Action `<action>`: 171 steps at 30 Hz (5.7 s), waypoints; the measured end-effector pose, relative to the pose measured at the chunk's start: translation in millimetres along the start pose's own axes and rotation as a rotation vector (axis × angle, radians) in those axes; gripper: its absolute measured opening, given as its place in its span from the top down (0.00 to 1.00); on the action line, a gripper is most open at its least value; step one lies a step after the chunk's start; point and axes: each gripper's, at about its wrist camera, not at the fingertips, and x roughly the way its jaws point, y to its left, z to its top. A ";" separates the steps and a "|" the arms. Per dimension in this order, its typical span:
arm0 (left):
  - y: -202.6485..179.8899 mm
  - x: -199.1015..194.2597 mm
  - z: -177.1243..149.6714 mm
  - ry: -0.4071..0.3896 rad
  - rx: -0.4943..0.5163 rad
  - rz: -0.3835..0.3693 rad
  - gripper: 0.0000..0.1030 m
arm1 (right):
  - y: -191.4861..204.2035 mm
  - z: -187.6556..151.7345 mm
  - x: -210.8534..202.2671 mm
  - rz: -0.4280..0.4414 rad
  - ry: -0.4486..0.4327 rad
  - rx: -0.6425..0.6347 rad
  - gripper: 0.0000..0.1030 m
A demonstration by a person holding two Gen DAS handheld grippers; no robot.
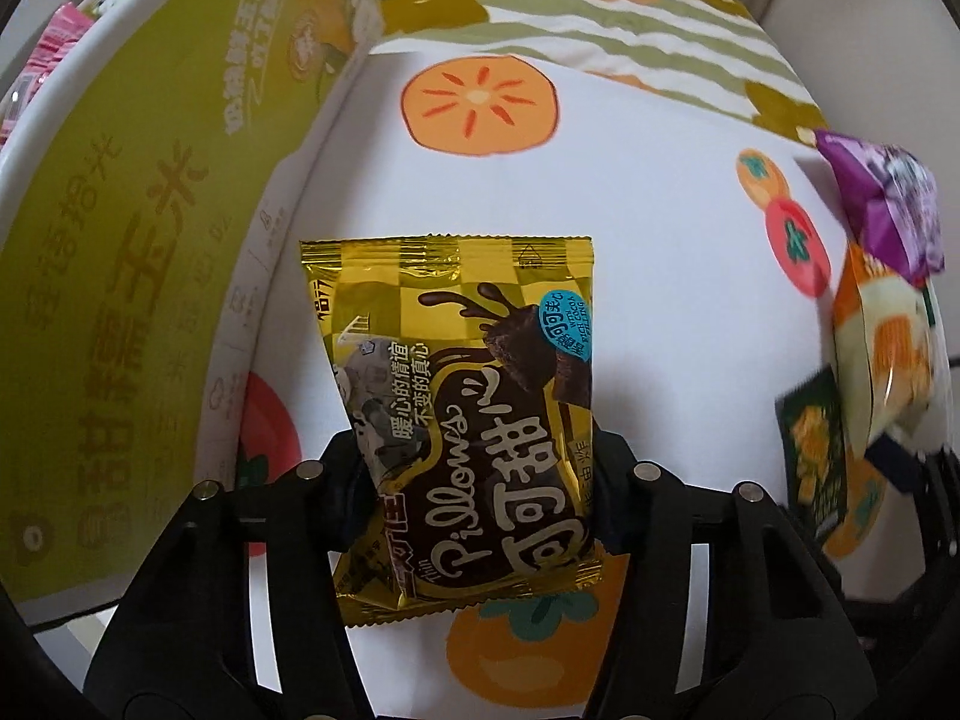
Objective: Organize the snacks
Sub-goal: 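Grasp the yellow Pillows bag with the left tool while the right tool grasps the green cracker pack, then carry both packs into the box and open both tools to release them, then withdraw both tools from the box toward the last two bags, then grasp the orange-white chiffon cake bag with the left tool while the right tool grasps the purple bag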
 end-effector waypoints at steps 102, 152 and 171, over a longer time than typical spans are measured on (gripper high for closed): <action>272.5 -199.1 23.3 -0.325 0.069 -0.128 0.01 | 213.4 141.7 -124.8 0.136 -0.303 0.153 0.08; -252.5 -22.2 -2.0 -0.041 1.275 -0.221 0.01 | -221.7 100.0 -50.9 0.140 -0.047 0.305 0.08; -182.0 2.9 12.3 0.096 1.015 -0.192 0.36 | -196.9 111.4 -15.7 0.183 0.004 0.282 0.08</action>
